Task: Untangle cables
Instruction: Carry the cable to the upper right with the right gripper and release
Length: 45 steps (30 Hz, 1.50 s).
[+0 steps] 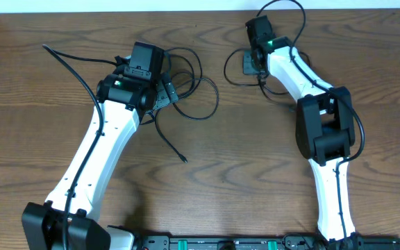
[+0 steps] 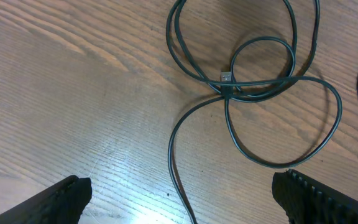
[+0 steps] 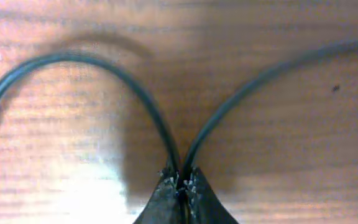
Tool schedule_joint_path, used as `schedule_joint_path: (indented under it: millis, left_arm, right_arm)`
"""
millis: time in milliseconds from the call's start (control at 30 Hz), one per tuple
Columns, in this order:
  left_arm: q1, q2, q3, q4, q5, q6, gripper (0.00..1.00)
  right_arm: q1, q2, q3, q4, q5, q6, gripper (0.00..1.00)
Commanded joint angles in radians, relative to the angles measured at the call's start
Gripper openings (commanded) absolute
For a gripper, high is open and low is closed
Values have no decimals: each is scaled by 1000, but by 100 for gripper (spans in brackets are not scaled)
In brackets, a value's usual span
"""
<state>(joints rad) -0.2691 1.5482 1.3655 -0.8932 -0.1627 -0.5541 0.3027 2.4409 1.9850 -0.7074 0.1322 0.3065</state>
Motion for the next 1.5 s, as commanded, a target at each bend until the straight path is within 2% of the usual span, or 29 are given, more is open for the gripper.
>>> schedule_joint_path:
  millis: [0,233,467,633,800,967,1133,1267,1367,1400,1433,1467]
  left_arm:
    - [4,-13,7,-4,-3,-13,100]
    - [4,-13,7,-3,-3,-13,100]
    - [4,-13,7,-4,-3,-13,100]
    - [4,-13,7,-3,-3,-13,100]
    - [4,-13,7,-4,-3,-12,100]
    - [4,-13,7,-4,-3,-13,100]
    - [4,-13,7,-3,-3,-13,100]
    - [4,-13,7,-4,-3,-13,100]
    - [4,-13,7,-4,-3,-13,100]
    - [4,-13,7,-4,-3,-13,100]
    - [4,-13,7,-4,-3,-13,100]
    - [4,-13,7,-3,-3,-13,100]
  right_arm:
    - [-13,16,-3,-83,20,-1,1]
    - [-109,-15,-3,-212,43,-87,1]
    - [-316,-16,-3,-275,61,-238,1]
    - [-470,-16,-3,-174,58,-249,1]
    - [-581,-15,-3,-52,-96,-328,1]
    - [-650,-15,-3,81,-169,-330,1]
    - [-655,-15,-3,159,-206,-332,2]
    - [-657,-15,-3,192,-202,-378,20]
    - [-657,-27,3,204,-203,-383,45]
    - [-657,-37,7,202,-203,-383,57]
    - [-656,-49,10,198,-203,-383,65]
    - [-656,-63,11,192,-197,-383,68]
